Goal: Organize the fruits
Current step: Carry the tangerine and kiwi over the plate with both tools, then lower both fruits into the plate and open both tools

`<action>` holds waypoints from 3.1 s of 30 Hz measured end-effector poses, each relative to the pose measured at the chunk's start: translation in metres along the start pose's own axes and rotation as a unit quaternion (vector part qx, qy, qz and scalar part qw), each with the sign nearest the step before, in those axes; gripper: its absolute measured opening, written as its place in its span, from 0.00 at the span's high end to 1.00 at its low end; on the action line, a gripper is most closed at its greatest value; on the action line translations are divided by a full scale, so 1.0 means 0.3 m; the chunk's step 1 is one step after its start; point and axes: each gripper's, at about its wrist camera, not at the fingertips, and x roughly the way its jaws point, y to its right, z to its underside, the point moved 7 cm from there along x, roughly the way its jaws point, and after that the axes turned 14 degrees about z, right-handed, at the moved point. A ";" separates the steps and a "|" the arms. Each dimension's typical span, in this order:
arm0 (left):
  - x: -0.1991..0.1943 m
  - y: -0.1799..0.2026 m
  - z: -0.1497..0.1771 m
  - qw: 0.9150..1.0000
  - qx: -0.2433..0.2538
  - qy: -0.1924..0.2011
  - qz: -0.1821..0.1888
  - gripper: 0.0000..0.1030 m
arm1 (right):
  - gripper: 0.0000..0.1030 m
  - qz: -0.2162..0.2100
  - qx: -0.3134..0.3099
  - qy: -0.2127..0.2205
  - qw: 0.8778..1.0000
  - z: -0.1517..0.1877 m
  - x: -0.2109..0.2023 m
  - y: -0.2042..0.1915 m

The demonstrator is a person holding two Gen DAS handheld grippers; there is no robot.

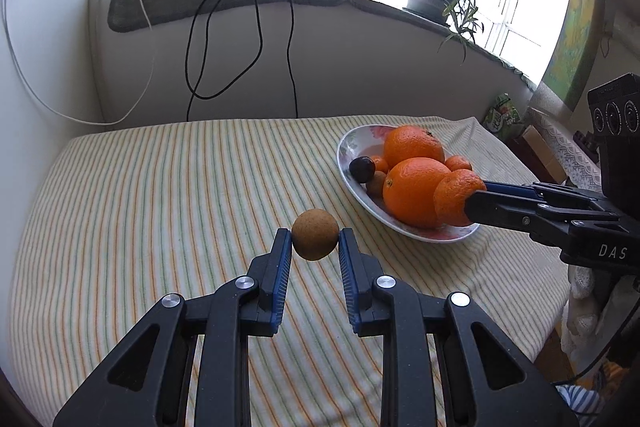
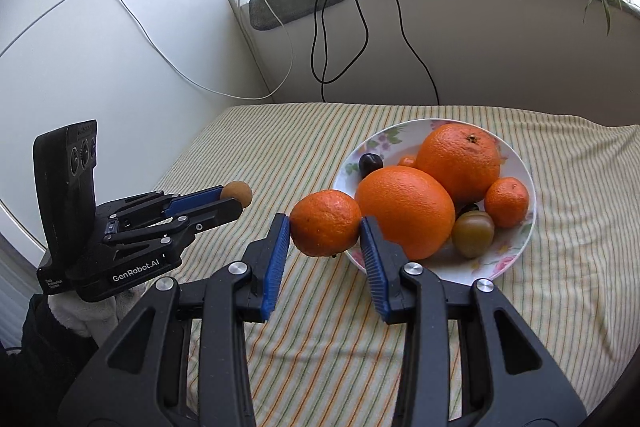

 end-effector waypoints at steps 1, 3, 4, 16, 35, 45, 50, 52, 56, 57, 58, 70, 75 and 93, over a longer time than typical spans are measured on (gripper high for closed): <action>0.009 0.007 -0.005 1.000 0.001 0.000 0.002 0.78 | 0.63 0.004 0.002 0.002 1.000 0.001 -0.009 0.022; 0.025 0.022 -0.012 1.000 0.003 -0.001 0.006 0.78 | 0.63 0.011 0.007 0.005 1.000 0.001 -0.021 0.063; 0.035 0.027 -0.017 1.000 0.004 -0.001 0.007 0.78 | 0.63 0.015 0.009 0.007 1.000 0.003 -0.026 0.083; 0.140 0.068 -0.110 1.000 0.006 -0.001 0.028 0.78 | 0.63 0.047 0.043 0.008 0.998 0.010 -0.023 0.283; 0.297 0.099 -0.214 0.999 0.022 -0.020 0.032 0.78 | 0.63 0.047 0.020 0.007 0.999 0.052 0.003 0.284; 0.337 0.131 -0.249 0.999 0.033 -0.024 0.033 0.78 | 0.63 0.051 -0.015 0.013 0.998 0.061 0.013 0.219; 0.344 0.142 -0.260 0.998 0.034 -0.024 0.036 0.78 | 0.63 0.055 -0.027 0.013 0.998 0.061 0.017 0.204; 0.342 0.146 -0.261 0.999 0.034 -0.023 0.036 0.78 | 0.63 0.059 -0.029 0.014 0.998 0.060 0.021 0.204; 0.344 0.146 -0.261 0.999 0.032 -0.024 0.036 0.78 | 0.63 0.061 -0.032 0.014 0.998 0.056 0.022 0.204; 0.344 0.146 -0.260 0.999 0.032 -0.024 0.036 0.78 | 0.63 0.062 -0.033 0.014 0.997 0.055 0.022 0.202; 0.342 0.145 -0.258 0.999 0.031 -0.024 0.036 0.78 | 0.63 0.063 -0.036 0.014 0.997 0.056 0.022 0.202; 0.332 0.160 -0.266 0.999 0.032 -0.020 0.037 0.67 | 0.62 0.078 -0.036 0.015 0.996 0.058 0.012 0.214; 0.313 0.168 -0.259 0.999 0.032 -0.018 0.036 0.67 | 0.61 0.080 -0.038 0.016 0.996 0.062 -0.004 0.207; 0.146 0.249 -0.217 0.999 0.045 0.018 0.017 0.41 | 0.19 0.117 -0.047 0.036 0.991 0.088 -0.125 0.191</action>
